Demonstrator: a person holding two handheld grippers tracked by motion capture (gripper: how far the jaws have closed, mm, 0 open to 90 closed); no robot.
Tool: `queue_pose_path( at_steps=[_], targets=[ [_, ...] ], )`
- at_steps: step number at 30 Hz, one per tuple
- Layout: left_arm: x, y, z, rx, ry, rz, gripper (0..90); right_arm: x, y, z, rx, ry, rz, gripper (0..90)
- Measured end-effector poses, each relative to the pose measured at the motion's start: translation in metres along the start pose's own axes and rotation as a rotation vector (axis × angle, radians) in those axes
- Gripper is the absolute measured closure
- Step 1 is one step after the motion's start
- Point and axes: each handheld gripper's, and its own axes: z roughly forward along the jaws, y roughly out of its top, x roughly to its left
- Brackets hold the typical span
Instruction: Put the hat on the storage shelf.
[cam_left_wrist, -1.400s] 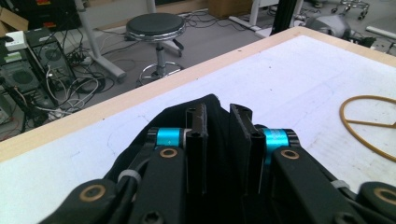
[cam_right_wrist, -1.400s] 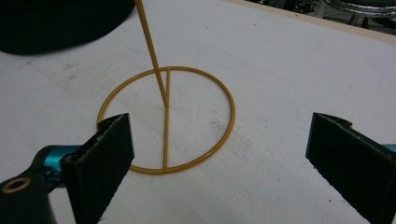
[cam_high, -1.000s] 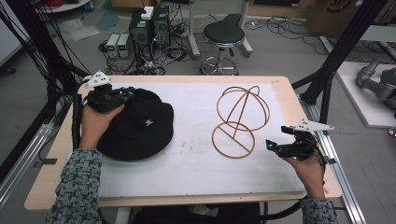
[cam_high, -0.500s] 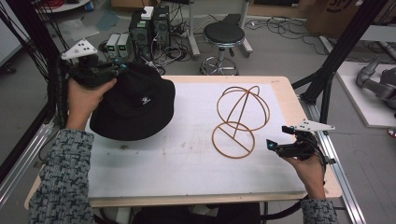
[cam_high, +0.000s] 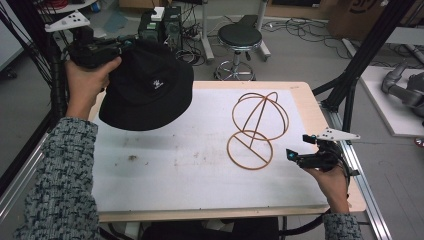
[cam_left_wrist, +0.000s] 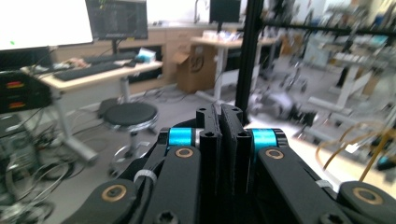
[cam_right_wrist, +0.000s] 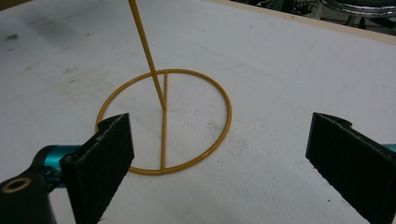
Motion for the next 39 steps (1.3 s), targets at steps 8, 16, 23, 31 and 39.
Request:
queue_pose_path(
  at_steps=[8, 16, 23, 31, 39],
  targets=[
    [-0.001, 0.018, 0.004, -0.095, -0.045, -0.035, 85.9, -0.001, 0.000, -0.001, -0.006, 0.004, 0.007, 7.4],
    [-0.016, 0.036, 0.014, -0.120, -0.071, -0.016, 85.9, -0.002, 0.000, -0.001, -0.014, 0.005, 0.004, 7.4],
    [-0.036, 0.055, 0.027, -0.118, -0.122, 0.019, 85.9, -0.002, 0.000, -0.002, -0.014, 0.007, 0.010, 7.4],
    [-0.063, 0.070, 0.047, -0.117, -0.205, 0.053, 85.8, -0.003, -0.001, -0.004, -0.022, 0.004, 0.013, 7.4],
    [-0.084, 0.080, 0.068, -0.130, -0.285, 0.055, 85.8, -0.003, -0.001, -0.004, -0.022, 0.006, 0.012, 7.4]
  ],
)
